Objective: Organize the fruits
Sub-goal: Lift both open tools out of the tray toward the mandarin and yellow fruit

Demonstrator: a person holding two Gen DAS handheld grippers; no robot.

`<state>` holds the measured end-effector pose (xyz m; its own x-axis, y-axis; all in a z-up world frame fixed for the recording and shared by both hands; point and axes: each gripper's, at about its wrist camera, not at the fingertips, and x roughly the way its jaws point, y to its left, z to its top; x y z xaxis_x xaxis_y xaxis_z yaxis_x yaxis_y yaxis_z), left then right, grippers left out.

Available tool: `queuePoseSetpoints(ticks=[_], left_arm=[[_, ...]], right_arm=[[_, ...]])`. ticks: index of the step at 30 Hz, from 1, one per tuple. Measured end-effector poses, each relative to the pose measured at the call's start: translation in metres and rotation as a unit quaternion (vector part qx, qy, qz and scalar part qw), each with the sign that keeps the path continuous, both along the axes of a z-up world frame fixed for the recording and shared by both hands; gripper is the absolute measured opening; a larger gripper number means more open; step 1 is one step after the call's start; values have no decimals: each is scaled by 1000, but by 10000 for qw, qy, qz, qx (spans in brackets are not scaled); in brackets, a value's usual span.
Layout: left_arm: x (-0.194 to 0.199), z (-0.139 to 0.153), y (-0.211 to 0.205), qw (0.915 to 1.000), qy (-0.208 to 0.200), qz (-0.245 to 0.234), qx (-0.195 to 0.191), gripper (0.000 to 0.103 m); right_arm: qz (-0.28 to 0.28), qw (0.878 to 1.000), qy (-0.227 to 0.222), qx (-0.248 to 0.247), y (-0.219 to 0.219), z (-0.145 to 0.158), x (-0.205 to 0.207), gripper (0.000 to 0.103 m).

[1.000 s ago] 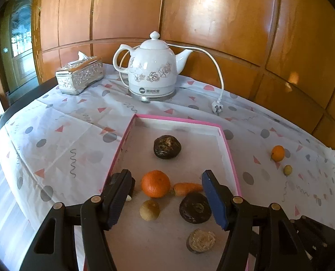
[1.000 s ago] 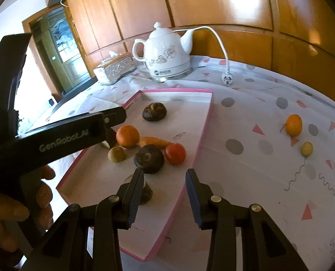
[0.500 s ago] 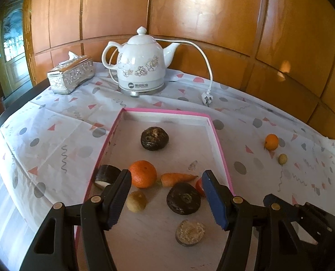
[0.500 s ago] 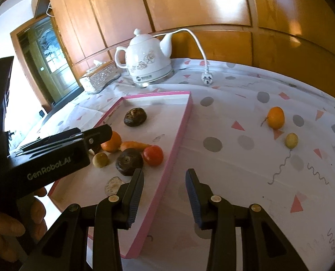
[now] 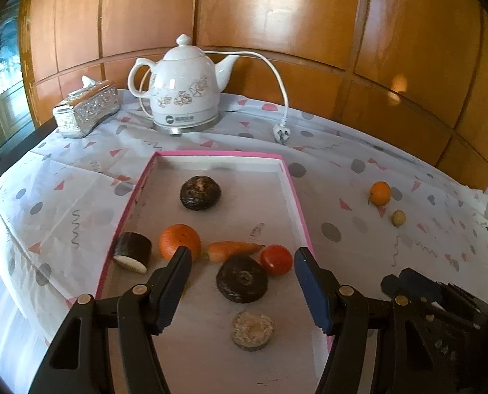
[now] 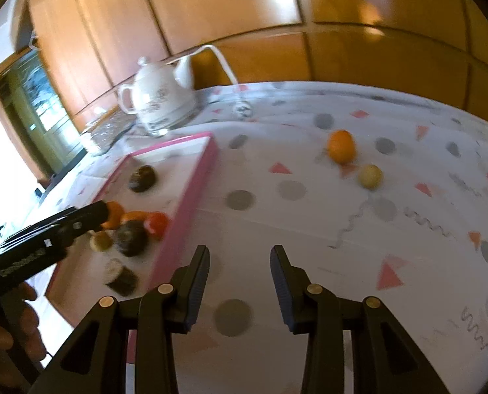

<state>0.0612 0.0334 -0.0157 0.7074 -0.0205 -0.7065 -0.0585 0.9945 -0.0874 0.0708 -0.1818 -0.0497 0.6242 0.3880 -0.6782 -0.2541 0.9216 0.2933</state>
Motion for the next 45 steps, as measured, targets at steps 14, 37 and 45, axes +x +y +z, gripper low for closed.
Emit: queuePoseSetpoints(ticks=[14,37,45], left_arm=[[0,-8,-30,9989,112,-451,28,66],[11,-12,-66,9959,212,-864,154,66],[20,-12,-83,9942,255,-1035,152,66]], right_arm=[[-922,9954,257,-95,-78,-23,6,39],[-1071,9930,318,-393,-93,-32,25,39],[-1122,9921,305,-472,-95,-32,32,39]])
